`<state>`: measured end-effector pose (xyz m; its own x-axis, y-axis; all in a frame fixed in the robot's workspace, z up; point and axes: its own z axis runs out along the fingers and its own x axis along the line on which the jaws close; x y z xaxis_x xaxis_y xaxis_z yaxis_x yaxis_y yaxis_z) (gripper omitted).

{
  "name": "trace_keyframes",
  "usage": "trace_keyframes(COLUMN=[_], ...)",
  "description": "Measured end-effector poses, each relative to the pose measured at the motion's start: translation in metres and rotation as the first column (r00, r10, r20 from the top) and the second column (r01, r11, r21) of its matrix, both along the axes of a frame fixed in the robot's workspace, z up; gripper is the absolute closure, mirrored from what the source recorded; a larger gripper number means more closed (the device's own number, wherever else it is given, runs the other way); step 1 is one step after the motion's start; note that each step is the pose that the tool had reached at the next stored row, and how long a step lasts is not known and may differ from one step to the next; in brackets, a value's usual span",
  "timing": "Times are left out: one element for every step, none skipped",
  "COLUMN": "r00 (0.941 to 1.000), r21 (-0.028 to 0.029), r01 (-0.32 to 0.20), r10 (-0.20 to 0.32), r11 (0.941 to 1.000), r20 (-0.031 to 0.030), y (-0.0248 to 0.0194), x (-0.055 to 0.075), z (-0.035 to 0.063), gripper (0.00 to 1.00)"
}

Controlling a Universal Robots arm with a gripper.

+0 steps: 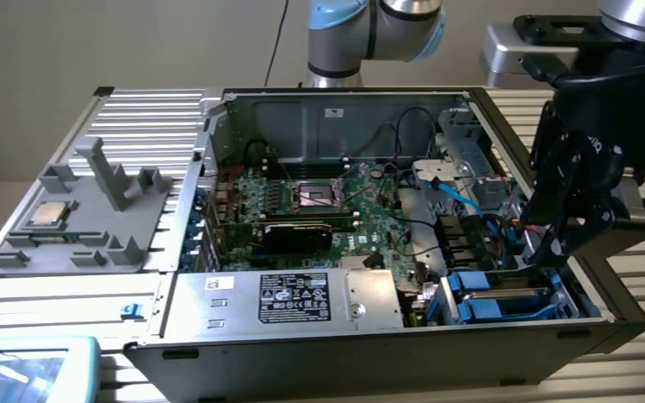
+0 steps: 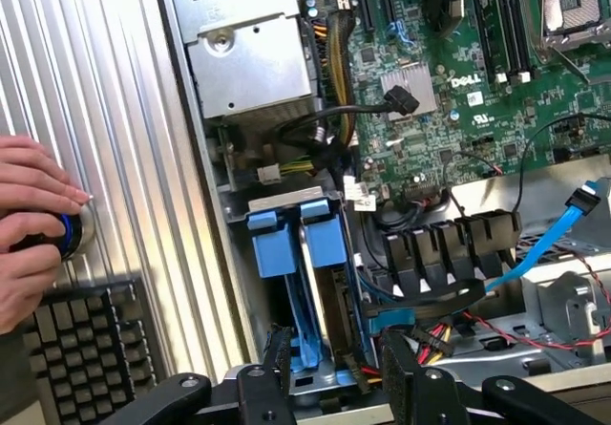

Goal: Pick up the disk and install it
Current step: 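Insert the first disk wire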

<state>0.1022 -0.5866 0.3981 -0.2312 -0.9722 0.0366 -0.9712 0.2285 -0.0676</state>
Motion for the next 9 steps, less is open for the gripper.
trace_keyframes(r00=[1.0000, 0.9998, 0.9993, 0.9984, 0.9973, 0.9958, 0.9940, 0.9919, 0.9894], r21=[0.0001, 0.0003, 0.0002, 0.0004, 0.0005, 0.0004, 0.0004, 0.0004, 0.0005], r01=[-0.006, -0.019, -0.036, -0.056, -0.074, -0.091, -0.109, -0.127, -0.145], r10=[0.006, 0.019, 0.036, 0.056, 0.074, 0.091, 0.109, 0.127, 0.145], r11=[1.0000, 0.9998, 0.9993, 0.9984, 0.9973, 0.9958, 0.9940, 0.9919, 0.9894], r20=[-0.0001, -0.0001, -0.0001, -0.0001, -0.0001, 0.0000, -0.0001, 0.0000, 0.0000], y=[-0.0004, -0.0003, -0.0003, -0.0004, -0.0004, -0.0004, -0.0004, -0.0004, -0.0004], x=[0.0000, 0.0001, 0.0001, 0.0001, 0.0001, 0.0000, 0.0001, 0.0001, 0.0001], z=[-0.0001, -0.0001, -0.0001, -0.0002, -0.0003, -0.0003, -0.0003, -0.0004, -0.0005], gripper=[0.49, 0.49, 0.49, 0.49, 0.49, 0.49, 0.49, 0.49, 0.49])
